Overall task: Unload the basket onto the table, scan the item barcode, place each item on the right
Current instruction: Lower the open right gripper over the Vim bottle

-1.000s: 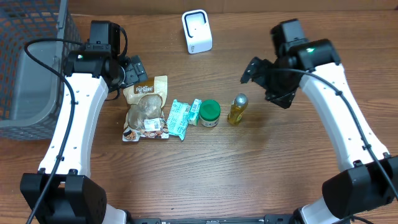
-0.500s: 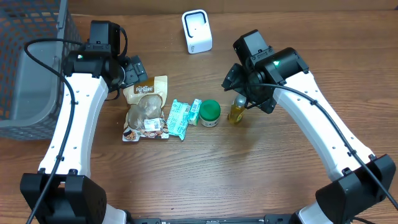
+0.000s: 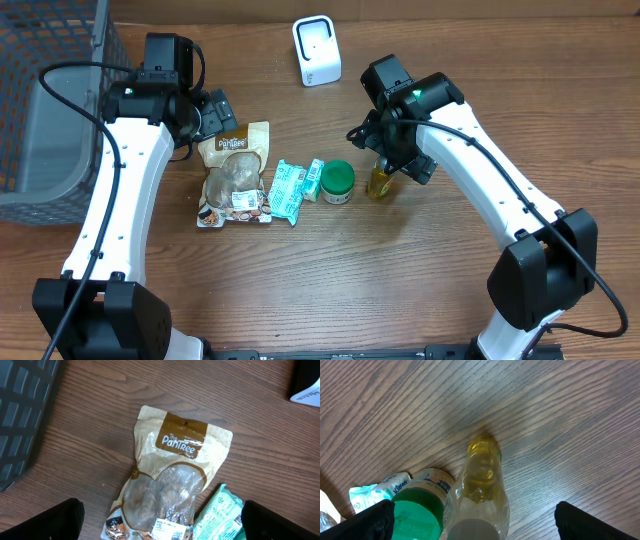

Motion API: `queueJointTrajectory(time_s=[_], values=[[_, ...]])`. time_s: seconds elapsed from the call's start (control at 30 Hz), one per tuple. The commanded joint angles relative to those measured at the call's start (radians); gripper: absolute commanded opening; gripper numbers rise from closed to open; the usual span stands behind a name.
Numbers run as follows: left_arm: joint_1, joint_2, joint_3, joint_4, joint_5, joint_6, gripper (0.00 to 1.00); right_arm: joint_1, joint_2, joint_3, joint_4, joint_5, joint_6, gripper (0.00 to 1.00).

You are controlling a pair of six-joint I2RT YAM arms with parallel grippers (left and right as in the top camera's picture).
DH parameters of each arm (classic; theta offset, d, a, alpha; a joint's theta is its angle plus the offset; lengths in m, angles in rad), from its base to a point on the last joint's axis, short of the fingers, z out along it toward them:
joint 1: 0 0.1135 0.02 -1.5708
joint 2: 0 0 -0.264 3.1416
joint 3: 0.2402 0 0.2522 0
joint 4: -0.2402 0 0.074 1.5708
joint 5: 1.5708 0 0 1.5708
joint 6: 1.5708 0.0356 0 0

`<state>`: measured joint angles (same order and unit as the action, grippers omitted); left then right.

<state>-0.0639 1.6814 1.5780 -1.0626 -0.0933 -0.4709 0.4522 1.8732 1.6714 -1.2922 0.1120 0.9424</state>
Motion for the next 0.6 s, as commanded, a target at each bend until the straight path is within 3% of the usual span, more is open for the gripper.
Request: queueJointTrajectory(time_s=[0.0,0.57], values=[[-0.002,-0.006,0.012,0.000,-0.006,0.003,1.00,0.000,-0.004,-0.024,0.006,0.007,0.009,1.00],[-0.002,-0.006,0.012,0.000,-0.006,0.003,1.00,-0.016,-0.003,-0.032,0.027,0.000,0.003,1.00]])
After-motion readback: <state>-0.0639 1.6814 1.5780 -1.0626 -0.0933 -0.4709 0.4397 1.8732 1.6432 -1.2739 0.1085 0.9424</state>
